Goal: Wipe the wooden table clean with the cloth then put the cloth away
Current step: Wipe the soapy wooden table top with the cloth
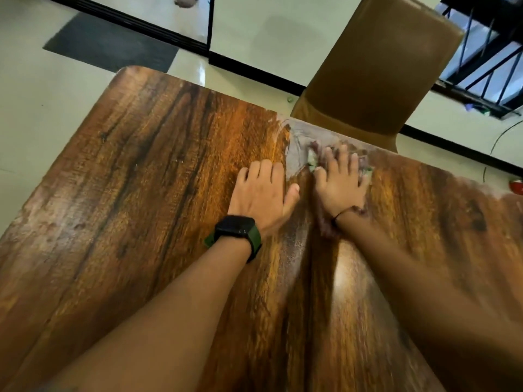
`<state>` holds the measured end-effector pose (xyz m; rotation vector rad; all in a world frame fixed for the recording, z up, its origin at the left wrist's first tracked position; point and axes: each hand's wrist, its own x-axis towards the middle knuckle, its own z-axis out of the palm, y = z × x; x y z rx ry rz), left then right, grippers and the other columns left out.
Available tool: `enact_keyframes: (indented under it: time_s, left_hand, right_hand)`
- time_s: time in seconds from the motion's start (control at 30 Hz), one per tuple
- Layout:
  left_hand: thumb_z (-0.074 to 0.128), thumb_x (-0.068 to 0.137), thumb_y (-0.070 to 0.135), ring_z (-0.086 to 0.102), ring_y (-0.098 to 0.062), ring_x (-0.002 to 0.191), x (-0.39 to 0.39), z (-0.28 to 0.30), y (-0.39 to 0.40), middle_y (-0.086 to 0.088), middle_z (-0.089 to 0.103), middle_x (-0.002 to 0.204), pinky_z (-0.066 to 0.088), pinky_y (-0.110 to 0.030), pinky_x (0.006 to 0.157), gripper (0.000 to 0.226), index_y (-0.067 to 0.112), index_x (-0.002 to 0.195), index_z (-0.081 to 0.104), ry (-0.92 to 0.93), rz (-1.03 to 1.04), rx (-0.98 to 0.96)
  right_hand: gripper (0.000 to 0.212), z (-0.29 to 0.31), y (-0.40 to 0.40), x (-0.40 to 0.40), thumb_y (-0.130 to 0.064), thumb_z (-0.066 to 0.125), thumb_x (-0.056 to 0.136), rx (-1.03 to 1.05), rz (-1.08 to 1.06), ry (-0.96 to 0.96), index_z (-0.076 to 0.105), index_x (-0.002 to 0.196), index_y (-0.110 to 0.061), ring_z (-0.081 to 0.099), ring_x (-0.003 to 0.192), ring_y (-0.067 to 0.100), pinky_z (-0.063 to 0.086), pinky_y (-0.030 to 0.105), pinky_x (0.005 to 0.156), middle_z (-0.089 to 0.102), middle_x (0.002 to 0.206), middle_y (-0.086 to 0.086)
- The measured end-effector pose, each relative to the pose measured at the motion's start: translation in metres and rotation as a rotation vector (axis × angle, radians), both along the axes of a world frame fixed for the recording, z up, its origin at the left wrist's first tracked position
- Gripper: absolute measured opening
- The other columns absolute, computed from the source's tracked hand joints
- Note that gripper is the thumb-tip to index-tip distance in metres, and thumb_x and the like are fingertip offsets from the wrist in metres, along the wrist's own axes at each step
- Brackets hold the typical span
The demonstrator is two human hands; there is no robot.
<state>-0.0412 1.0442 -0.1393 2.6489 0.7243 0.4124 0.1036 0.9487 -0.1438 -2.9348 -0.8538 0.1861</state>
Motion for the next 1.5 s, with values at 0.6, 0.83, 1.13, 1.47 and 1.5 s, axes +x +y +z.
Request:
enact_keyframes:
  time_s: [0.6,0.83,1.13,1.47,1.5]
  left_hand:
    - [0.02,0.096,0.047,0.008,-0.015,0.143,0.037,-0.012,0.021,-0.003,0.016,0.155,-0.001,-0.041,0.115,0.062,0.012,0.147,0.01,0.069,-0.019,-0.151]
    - [0.02,0.098,0.042,0.011,-0.013,0.142,0.05,-0.003,0.044,-0.007,0.021,0.154,-0.001,-0.034,0.115,0.059,0.012,0.147,0.008,0.085,-0.073,-0.245]
    - [0.021,0.097,0.043,0.005,-0.015,0.143,0.06,-0.01,0.041,-0.006,0.009,0.156,-0.001,-0.033,0.116,0.062,0.011,0.147,0.003,0.023,0.023,-0.219]
    - [0.021,0.097,0.045,0.007,-0.019,0.143,0.054,-0.008,0.05,-0.009,0.012,0.156,0.001,-0.033,0.116,0.063,0.008,0.146,0.009,0.002,0.022,-0.261]
    - [0.021,0.097,0.044,0.01,-0.019,0.143,0.051,-0.006,0.051,-0.01,0.016,0.155,0.003,-0.033,0.116,0.062,0.008,0.146,0.011,-0.022,0.037,-0.286]
  right_hand:
    - [0.052,-0.005,0.038,0.026,-0.042,0.021,0.099,0.024,0.143,-0.005,0.011,0.15,-0.033,-0.006,0.146,0.019,-0.001,0.053,0.116,-0.002,0.16,-0.005]
    - [0.072,-0.003,-0.004,-0.073,-0.053,-0.005,0.081,-0.006,0.253,-0.031,0.003,0.15,-0.034,-0.013,0.145,0.018,-0.002,0.05,0.115,-0.01,0.158,-0.007]
    - [0.056,-0.007,0.058,-0.012,-0.045,0.02,0.099,-0.057,0.26,-0.041,-0.004,0.15,-0.034,-0.015,0.145,0.021,-0.001,0.053,0.116,-0.015,0.158,-0.005]
    - [0.056,-0.001,0.074,-0.009,-0.043,0.017,0.1,-0.059,0.305,-0.026,-0.005,0.15,-0.029,-0.015,0.145,0.021,-0.003,0.05,0.117,-0.016,0.158,-0.004]
    - [0.058,-0.001,0.06,-0.025,-0.046,0.012,0.097,-0.035,0.319,-0.009,-0.006,0.15,-0.03,-0.016,0.144,0.019,-0.005,0.049,0.117,-0.017,0.157,-0.005]
